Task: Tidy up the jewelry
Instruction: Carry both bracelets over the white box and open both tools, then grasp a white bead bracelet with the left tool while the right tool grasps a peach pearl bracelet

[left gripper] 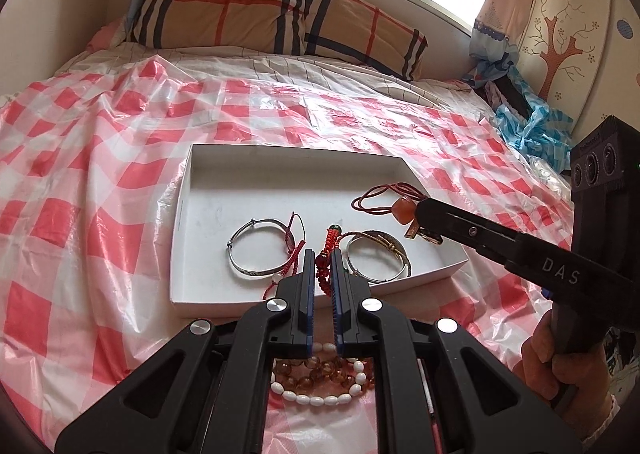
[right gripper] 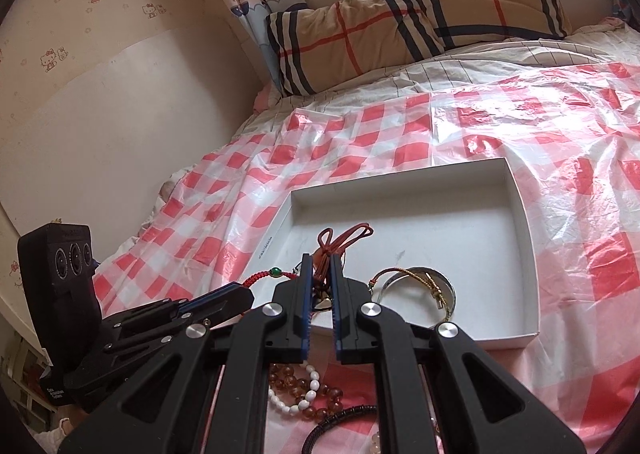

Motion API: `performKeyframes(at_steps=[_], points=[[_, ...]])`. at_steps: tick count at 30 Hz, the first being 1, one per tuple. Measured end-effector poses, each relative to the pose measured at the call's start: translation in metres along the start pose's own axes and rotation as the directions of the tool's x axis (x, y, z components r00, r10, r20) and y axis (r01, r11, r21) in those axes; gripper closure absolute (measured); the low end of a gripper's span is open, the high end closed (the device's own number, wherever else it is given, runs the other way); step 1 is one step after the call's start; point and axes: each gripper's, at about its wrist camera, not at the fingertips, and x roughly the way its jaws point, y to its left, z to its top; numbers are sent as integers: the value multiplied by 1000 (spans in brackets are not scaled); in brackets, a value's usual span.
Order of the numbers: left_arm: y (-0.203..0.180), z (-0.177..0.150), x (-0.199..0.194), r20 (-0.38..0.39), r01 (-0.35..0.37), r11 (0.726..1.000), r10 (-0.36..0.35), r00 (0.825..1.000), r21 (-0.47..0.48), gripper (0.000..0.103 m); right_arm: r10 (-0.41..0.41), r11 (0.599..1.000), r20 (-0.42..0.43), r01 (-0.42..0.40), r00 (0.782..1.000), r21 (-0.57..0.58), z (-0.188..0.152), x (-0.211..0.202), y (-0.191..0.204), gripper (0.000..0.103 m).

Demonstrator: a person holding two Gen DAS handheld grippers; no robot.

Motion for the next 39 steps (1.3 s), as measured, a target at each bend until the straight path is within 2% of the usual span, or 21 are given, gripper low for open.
performKeyframes(at_steps=[7, 11, 12, 13, 14, 19, 21, 24, 30, 34, 39], points=[[7, 3, 23, -11, -2, 1000, 2, 1000, -8, 96, -8, 1000, -36, 8, 999, 7, -4, 25, -10, 94], [11, 3, 36, -27, -15, 1000, 14, 1000, -18, 96, -42, 999, -67, 43, 997, 19, -9, 37, -19, 93], [13, 3, 40, -34, -23, 999, 22, 999, -25, 96, -58, 998, -74, 59, 996, 22, -10, 38, -22, 84], [15, 3, 43, -43, -32, 999, 31, 999, -31, 96, -72, 997, -71, 74, 995, 29, -11, 38, -25, 66], [17, 2, 45, -52, -38, 999, 36, 998, -37, 95, -82, 996, -66, 85, 994, 37, -11, 36, -27, 60], [23, 1, 35, -49, -53, 997, 50, 998, -48, 89, -117, 993, -36, 118, 992, 25, -16, 5, -32, 58], [26, -3, 24, -51, -51, 997, 48, 998, -57, 83, -132, 990, -39, 134, 990, 38, -22, -11, -38, 54], [29, -13, 9, -62, -44, 997, 40, 997, -59, 75, -165, 984, -67, 169, 984, 56, -38, -32, -49, 53], [34, -47, -5, -146, -28, 998, 20, 989, -50, 67, -213, 974, -177, 223, 961, 38, -73, -45, -61, 53], [30, -62, -3, -182, -37, 999, 32, 983, -25, 66, -287, 958, -230, 281, 930, -61, -88, -34, -53, 53], [20, -58, 7, -194, -81, 996, 87, 977, 36, 66, -374, 925, -254, 342, 892, -162, -97, -18, -48, 52]])
